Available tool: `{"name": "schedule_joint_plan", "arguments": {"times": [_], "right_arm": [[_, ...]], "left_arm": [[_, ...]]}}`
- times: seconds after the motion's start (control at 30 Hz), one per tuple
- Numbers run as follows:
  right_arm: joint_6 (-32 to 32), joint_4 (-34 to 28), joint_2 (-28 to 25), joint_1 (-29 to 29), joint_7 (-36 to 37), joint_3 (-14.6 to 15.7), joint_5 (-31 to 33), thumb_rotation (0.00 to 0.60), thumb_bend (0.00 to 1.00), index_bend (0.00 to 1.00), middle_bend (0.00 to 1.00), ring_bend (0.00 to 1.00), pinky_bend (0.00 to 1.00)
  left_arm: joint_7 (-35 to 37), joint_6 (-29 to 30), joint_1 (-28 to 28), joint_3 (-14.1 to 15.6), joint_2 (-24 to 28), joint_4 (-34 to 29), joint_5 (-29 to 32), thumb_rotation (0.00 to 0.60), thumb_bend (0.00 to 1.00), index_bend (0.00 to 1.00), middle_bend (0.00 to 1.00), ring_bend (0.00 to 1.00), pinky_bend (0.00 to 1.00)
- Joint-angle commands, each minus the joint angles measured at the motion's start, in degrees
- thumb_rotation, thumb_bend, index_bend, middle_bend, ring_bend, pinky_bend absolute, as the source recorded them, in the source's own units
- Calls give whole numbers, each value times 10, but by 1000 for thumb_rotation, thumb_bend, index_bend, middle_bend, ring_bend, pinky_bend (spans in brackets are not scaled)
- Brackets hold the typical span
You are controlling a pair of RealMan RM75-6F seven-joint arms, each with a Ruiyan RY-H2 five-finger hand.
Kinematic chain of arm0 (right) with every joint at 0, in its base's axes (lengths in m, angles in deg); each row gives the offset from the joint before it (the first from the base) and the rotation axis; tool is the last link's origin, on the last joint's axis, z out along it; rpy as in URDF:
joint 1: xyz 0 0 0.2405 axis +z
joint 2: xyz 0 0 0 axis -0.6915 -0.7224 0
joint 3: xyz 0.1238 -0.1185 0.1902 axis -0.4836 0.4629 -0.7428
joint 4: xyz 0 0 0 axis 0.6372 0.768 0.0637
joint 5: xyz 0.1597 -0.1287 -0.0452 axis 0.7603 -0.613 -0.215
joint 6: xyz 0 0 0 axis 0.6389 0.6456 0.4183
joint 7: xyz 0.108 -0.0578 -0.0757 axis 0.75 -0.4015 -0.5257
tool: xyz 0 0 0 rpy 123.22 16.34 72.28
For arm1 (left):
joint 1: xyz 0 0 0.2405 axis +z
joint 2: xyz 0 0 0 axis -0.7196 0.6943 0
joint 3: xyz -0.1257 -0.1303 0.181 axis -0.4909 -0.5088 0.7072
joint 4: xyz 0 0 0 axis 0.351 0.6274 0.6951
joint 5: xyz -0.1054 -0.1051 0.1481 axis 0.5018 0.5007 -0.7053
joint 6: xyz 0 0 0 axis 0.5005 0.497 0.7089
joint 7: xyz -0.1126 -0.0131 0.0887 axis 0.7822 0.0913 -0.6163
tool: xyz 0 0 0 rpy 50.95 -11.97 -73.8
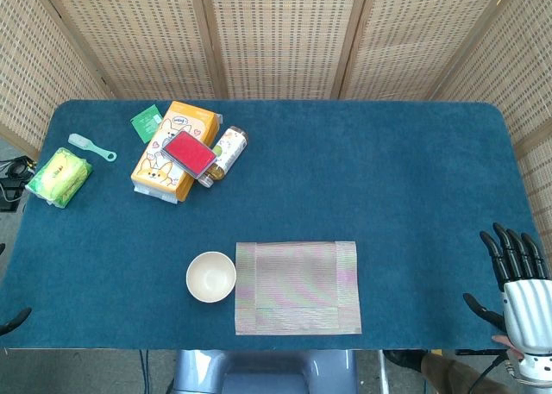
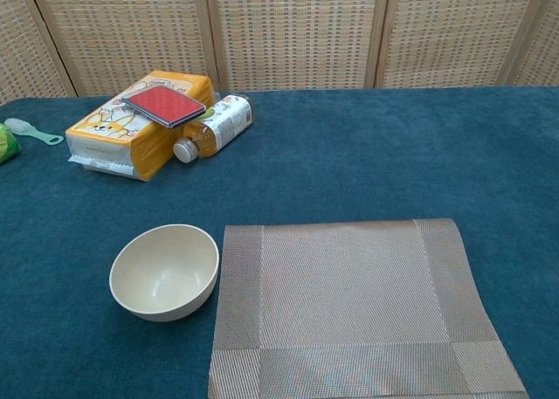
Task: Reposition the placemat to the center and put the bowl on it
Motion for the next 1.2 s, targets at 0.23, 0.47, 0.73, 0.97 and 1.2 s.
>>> {"name": "schedule_joint_plan", "arguments": {"times": [0.23, 0.47, 0.73, 0.97, 1.2], "right_arm": [[-3, 0, -4, -1, 8, 2, 4, 600, 0, 0, 0, 0, 0], [-11, -2, -10, 0, 18, 2, 13, 600, 0, 0, 0, 0, 0], [-26, -3, -13, 8, 25, -2, 23, 600, 0, 0, 0, 0, 0], [-42, -1, -12, 15, 26, -5, 36, 600, 0, 0, 0, 0, 0], [-46, 1, -15, 17, 40, -5, 40, 600, 0, 0, 0, 0, 0]], "left_arm": [[-18, -9, -10, -1, -12, 8, -11, 600, 0, 0, 0, 0, 0], [-52, -52, -55, 1, -49, 26, -64, 600, 0, 0, 0, 0, 0], [-113, -159, -150, 5, -101, 29, -158, 600, 0, 0, 0, 0, 0], [-241, -325, -227, -12, -160, -15, -126, 600, 9, 128, 0, 0, 0], [-302, -389, -259, -27, -245, 19, -83, 600, 74, 245, 0, 0, 0]]}}
